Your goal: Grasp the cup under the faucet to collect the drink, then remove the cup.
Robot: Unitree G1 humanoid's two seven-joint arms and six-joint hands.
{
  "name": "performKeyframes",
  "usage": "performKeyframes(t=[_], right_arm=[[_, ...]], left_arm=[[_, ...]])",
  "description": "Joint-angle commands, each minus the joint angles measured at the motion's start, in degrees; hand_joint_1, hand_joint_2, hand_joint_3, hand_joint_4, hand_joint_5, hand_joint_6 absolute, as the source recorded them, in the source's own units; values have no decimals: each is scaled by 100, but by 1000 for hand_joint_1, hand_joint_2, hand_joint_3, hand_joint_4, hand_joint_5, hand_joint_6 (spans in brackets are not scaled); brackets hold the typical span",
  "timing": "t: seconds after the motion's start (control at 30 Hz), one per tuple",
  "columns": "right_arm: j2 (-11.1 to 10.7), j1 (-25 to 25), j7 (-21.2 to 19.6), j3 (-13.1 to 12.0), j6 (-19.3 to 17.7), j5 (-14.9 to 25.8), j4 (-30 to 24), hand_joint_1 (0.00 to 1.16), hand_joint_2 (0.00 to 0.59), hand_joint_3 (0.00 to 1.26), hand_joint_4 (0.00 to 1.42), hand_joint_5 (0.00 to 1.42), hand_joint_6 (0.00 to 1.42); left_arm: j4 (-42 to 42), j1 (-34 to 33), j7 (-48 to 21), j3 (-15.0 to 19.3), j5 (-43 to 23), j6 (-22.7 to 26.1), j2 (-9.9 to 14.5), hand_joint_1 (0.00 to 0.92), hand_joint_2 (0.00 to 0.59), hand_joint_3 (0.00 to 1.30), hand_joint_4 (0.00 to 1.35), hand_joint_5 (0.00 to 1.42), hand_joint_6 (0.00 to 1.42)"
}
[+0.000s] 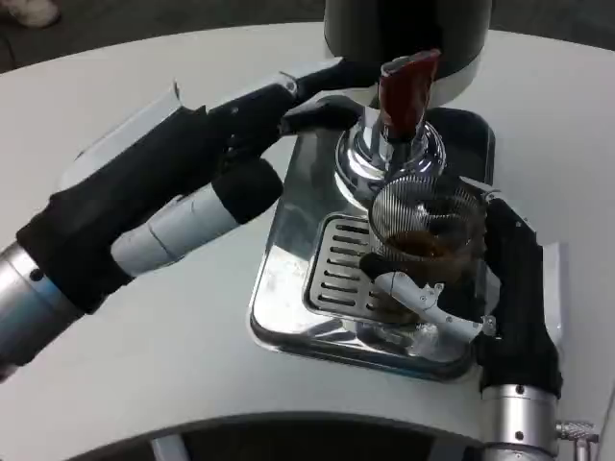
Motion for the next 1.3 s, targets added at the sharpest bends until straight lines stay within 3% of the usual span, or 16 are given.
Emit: performKeyframes(t=[0.03, 0.83, 1.3], right_arm=[[84, 201, 129, 54, -48, 83, -506, 1033, 139, 697, 774, 881, 781], [94, 1157, 804, 247, 169, 264, -1830, 1022, 137, 705, 784, 892, 789], [21, 1994, 1408, 602, 492, 428, -3089, 1020, 137, 705, 784, 892, 810]], left_arm=[[-197, 301, -80, 200, 2, -263, 175, 0, 56, 175, 59, 154, 78], [-119, 644, -131, 576, -89, -714, 306, 0, 53, 220, 77, 164, 77], [179, 1032, -241, 690, 318, -1709, 437, 0, 56, 236, 87, 176, 90]])
